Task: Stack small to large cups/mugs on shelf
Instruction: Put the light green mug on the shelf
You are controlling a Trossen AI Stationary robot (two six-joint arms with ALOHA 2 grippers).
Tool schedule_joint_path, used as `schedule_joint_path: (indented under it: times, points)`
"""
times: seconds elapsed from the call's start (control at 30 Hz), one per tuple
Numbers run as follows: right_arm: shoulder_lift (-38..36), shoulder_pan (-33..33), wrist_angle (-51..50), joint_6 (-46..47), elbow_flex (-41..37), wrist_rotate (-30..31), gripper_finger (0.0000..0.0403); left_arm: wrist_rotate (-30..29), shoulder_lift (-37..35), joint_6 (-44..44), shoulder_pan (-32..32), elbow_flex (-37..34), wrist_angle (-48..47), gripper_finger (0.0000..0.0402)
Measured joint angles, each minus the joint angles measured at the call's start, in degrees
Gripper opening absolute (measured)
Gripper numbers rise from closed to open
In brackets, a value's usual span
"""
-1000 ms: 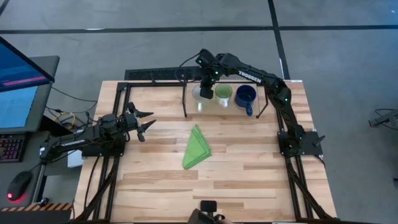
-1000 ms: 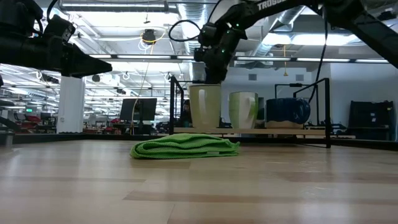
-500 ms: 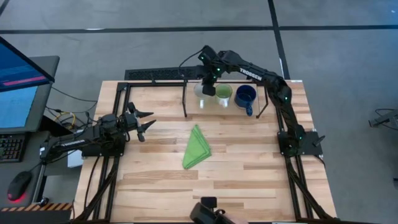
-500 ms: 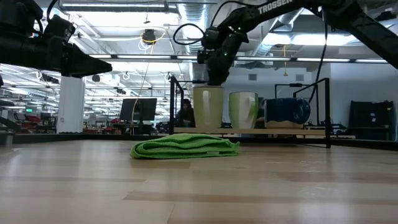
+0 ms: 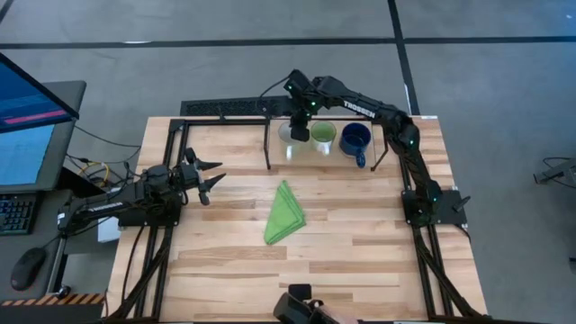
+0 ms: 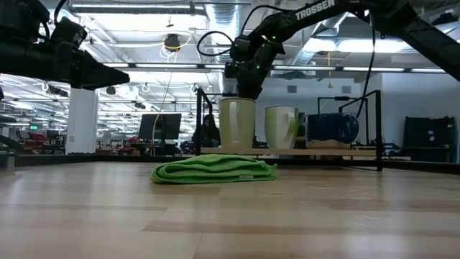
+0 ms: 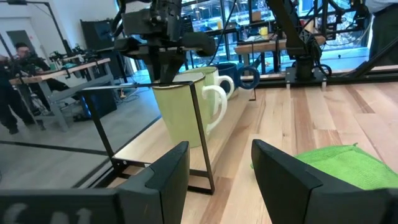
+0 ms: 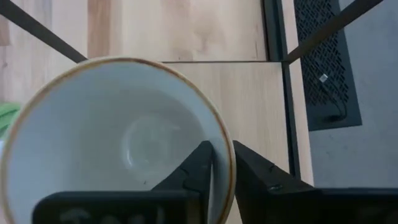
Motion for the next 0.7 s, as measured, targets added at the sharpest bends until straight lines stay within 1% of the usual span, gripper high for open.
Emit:
schedule_joint_path:
  times: [0.1,0.33,0.7]
  points:
    - [0.20,0.00,0.27,0.00,-0.13,0.57,0.0087,0.00,-0.01,0.00,-0.02,-0.01,-0.01,0.0166]
    - [0.20,0.75,1.47,-2.82,-0.13,4.28,0.0091,0.01,0.00,0.09,-0.01,0.00,-0.02,0.0166]
    - [0.15,1.49,3.06,-3.41,-0.13,4.44,0.0092,0.00,0.00,0.28,0.00,-0.01,-0.02,0.0166]
